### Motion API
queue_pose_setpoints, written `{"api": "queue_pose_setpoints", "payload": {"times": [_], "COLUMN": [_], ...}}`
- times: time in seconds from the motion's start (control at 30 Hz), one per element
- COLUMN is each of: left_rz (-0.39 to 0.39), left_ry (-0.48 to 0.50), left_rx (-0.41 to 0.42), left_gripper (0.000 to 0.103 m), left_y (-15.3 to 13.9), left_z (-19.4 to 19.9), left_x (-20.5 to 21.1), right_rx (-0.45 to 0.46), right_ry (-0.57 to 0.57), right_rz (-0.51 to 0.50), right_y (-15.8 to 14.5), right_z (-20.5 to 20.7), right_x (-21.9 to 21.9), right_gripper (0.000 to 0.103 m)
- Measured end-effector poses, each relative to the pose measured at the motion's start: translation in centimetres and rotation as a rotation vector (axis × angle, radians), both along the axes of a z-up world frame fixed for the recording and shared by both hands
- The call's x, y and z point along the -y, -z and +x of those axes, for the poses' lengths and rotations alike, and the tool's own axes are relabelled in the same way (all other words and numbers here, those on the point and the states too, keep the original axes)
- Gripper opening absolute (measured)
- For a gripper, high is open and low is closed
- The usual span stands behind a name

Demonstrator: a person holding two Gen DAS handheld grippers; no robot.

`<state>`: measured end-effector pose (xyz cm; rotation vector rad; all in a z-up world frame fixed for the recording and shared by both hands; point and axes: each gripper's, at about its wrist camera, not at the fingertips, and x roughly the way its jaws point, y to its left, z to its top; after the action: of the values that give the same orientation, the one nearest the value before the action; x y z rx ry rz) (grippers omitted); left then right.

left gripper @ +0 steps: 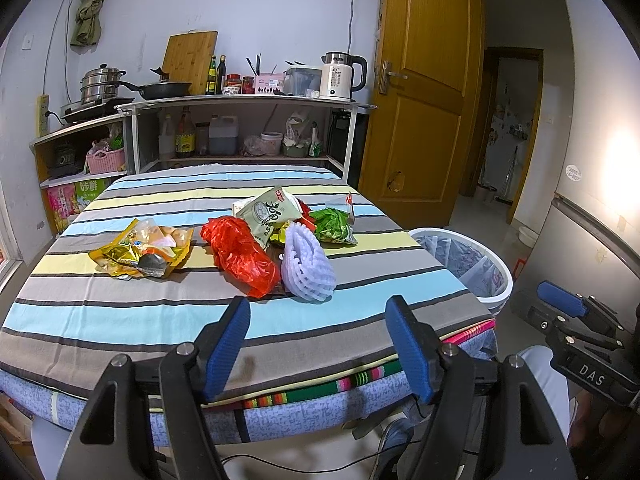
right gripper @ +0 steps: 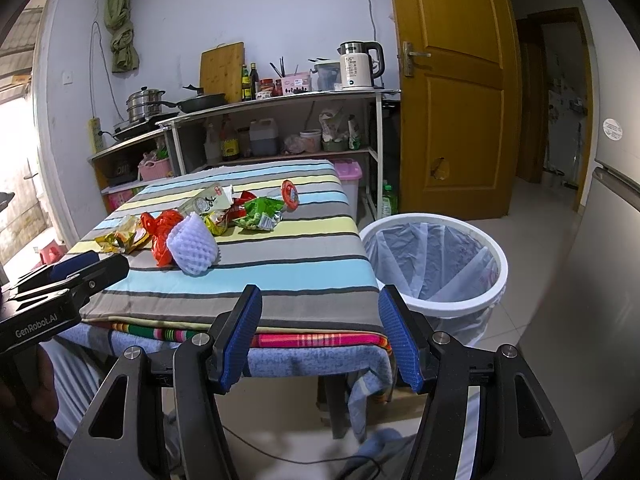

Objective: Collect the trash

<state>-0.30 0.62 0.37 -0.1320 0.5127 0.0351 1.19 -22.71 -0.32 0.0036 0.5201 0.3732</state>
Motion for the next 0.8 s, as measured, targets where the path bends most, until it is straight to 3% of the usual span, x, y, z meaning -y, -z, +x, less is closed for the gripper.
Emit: {"api": "queue_pose_setpoints", "payload": {"times": [0.8], "left_rz": [0.001], "left_ry": [-0.001], "left_rx": [0.004], "left_gripper": [0.072], "left_y": [-0.2], "left_z": [0.19], "left_x": [-0.06], "right_rx": [-0.003], "right_ry": [0.0], "right_rz": [0.0], "right_y": [-0.04], "right_z": [0.02], "right_x": [0.06], "right_gripper": [0.061]}}
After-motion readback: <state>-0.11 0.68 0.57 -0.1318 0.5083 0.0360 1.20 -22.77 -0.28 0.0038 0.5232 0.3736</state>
